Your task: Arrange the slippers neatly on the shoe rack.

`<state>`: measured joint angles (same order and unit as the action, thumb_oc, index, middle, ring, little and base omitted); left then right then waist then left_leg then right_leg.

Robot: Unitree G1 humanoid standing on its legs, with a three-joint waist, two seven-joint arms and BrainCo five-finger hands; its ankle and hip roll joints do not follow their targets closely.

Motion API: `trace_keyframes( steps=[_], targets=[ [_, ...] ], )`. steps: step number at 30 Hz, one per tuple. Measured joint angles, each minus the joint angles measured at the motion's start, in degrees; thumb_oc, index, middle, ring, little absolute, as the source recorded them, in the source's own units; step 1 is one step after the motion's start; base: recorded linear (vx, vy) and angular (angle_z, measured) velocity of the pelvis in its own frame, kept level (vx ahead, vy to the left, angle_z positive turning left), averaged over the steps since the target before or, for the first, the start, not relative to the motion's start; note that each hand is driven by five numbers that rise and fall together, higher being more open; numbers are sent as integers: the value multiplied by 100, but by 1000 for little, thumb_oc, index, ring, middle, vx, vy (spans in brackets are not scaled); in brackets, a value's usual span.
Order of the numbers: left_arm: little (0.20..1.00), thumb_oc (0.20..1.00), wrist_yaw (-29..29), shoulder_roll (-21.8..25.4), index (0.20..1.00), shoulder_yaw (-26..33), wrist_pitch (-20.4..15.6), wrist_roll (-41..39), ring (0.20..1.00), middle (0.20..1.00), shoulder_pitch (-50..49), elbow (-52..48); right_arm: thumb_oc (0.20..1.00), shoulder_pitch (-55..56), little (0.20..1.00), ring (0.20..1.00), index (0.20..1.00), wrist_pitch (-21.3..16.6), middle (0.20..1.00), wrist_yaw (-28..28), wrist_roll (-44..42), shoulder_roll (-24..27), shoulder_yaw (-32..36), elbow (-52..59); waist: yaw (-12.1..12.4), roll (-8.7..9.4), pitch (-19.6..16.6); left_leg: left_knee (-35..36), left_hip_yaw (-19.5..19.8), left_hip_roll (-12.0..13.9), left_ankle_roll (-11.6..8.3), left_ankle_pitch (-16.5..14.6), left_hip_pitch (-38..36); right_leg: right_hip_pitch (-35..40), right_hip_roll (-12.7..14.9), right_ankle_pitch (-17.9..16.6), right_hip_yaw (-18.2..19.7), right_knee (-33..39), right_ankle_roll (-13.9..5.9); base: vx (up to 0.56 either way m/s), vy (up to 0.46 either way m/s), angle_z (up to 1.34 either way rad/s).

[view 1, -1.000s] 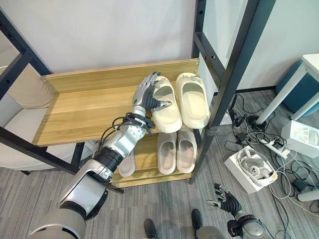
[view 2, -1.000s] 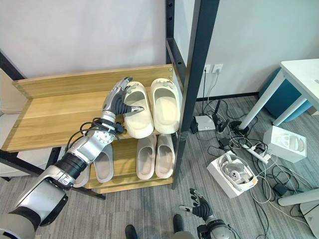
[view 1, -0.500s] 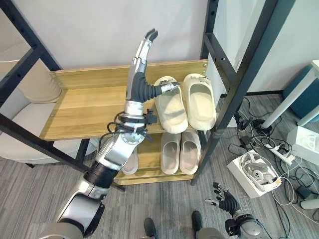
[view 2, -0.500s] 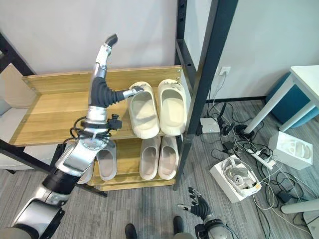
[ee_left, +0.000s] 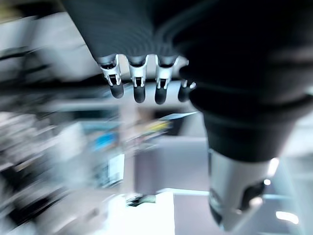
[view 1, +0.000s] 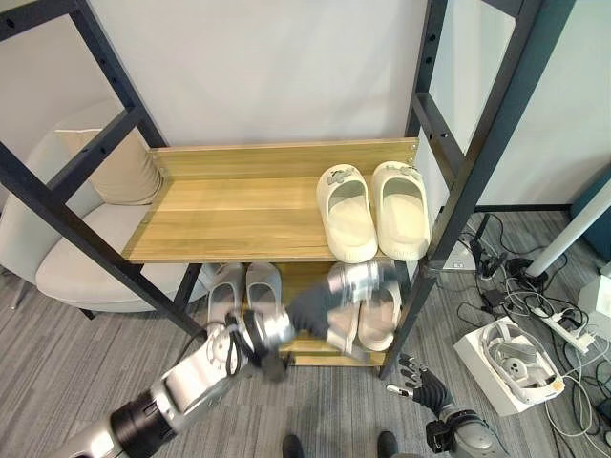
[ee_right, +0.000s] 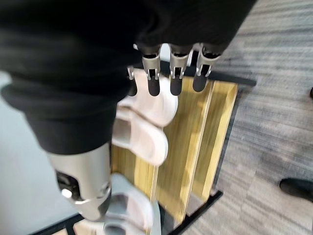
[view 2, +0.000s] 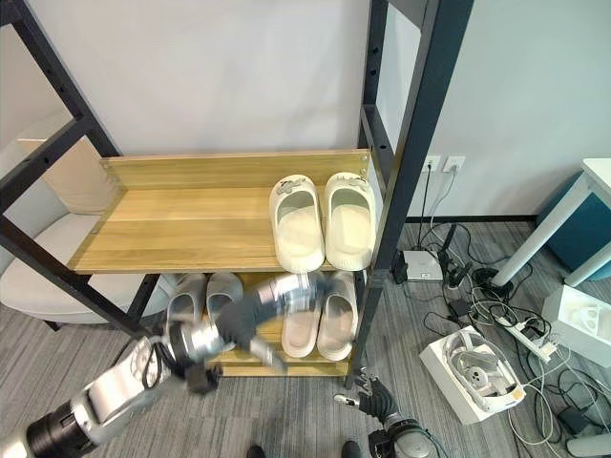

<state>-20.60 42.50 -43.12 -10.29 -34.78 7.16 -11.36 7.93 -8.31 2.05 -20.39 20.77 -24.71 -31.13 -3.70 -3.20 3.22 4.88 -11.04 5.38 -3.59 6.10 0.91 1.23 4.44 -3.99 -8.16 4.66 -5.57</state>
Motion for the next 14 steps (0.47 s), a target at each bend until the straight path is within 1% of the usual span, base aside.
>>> trace_keyframes(
  steps=[1,2,3,4,5,6,7,8,9,10,12,13,14],
  targets=[
    [1000,1000,-25,-141,1000,142,-23,34,1000,1000,-259,436,1000,-15,1000,1000,1000,-5,1000,12,-8,2,-3,12,-7,2,-37,15,-5,22,-50,-50,-8,-18,1,0,6,0,1,0,16,4],
    [1000,1000,-30,-190,1000,230,-25,183,1000,1000,-525,779,1000,-15,1000,1000,1000,-4,1000,11,-40,4,1,9,8,0,-77,17,-3,25,-48,-53,-5,-10,-1,0,4,0,1,0,0,0],
    [1000,1000,2,-191,1000,464,37,473,1000,1000,-1015,1353,1000,48,1000,1000,1000,-17,1000,-1,-129,4,74,14,-45,26,-143,16,-12,43,-20,-76,-16,-19,-6,3,16,0,6,0,0,0],
    [1000,1000,68,-281,1000,746,-26,677,1000,1000,-1404,1588,1000,123,1000,1000,1000,-11,1000,-1,-186,66,78,8,44,54,-153,18,6,42,-19,-73,-1,-23,-3,2,3,-3,5,0,0,0],
    [1000,1000,312,-802,1000,1248,-41,910,1000,1000,-1757,2265,1000,219,1000,1000,1000,-9,1000,-18,-219,69,136,10,26,60,-203,18,-1,40,-15,-78,-15,-10,-6,4,10,-2,5,0,0,0],
    [1000,1000,502,-1174,1000,1598,-14,1089,1000,1000,-1914,2677,1000,257,1000,1000,1000,-7,1000,-18,-219,58,172,16,2,67,-222,17,-1,39,-13,-79,-22,-7,-7,5,15,4,8,2,4,5],
    [1000,1000,827,-1525,1000,1856,55,1151,1000,1000,-2095,3165,1000,270,1000,1000,1000,-2,1000,-50,-219,35,177,9,61,89,-219,17,38,41,-15,-75,0,-10,3,15,-20,-12,22,1,3,3],
    [1000,1000,977,-1870,1000,2077,89,1200,1000,1000,-2109,3593,1000,307,1000,1000,1000,4,1000,-75,-213,4,277,2,26,105,-233,17,24,46,-15,-76,-17,-15,0,26,-2,-11,24,-2,11,8],
    [1000,1000,1329,-2584,1000,2595,119,1282,1000,1000,-1902,4969,1000,303,1000,1000,1000,53,1000,-162,-209,-15,361,-9,5,85,-275,17,45,35,-15,-76,-14,-15,-5,67,-17,-24,71,0,0,0],
    [1000,1000,1619,-2735,1000,2555,344,1342,1000,1000,-1848,5573,1000,294,1000,1000,1000,108,1000,-225,-202,-23,425,6,-9,113,-278,17,43,52,-14,-76,-11,-28,-5,69,-11,-31,75,0,0,0],
    [1000,1000,1779,-2770,1000,2623,354,1341,1000,1000,-1833,5780,1000,313,1000,1000,1000,127,1000,-300,-198,-3,548,2,-12,124,-275,16,39,57,-14,-75,-14,-30,-11,67,-5,-30,72,4,8,-2],
    [1000,1000,1890,-2791,1000,2813,350,1342,1000,1000,-1770,5891,1000,314,1000,1000,1000,127,1000,-331,-197,24,579,2,-24,114,-280,16,23,57,-14,-76,-25,-27,-8,66,5,-28,70,7,14,-5],
    [1000,1000,1950,-2769,1000,2843,347,1348,1000,1000,-1734,5897,1000,313,1000,1000,1000,127,1000,-332,-182,26,580,2,-31,110,-281,16,13,57,-13,-76,-32,-27,-7,64,11,-27,67,8,13,-7]
  ],
)
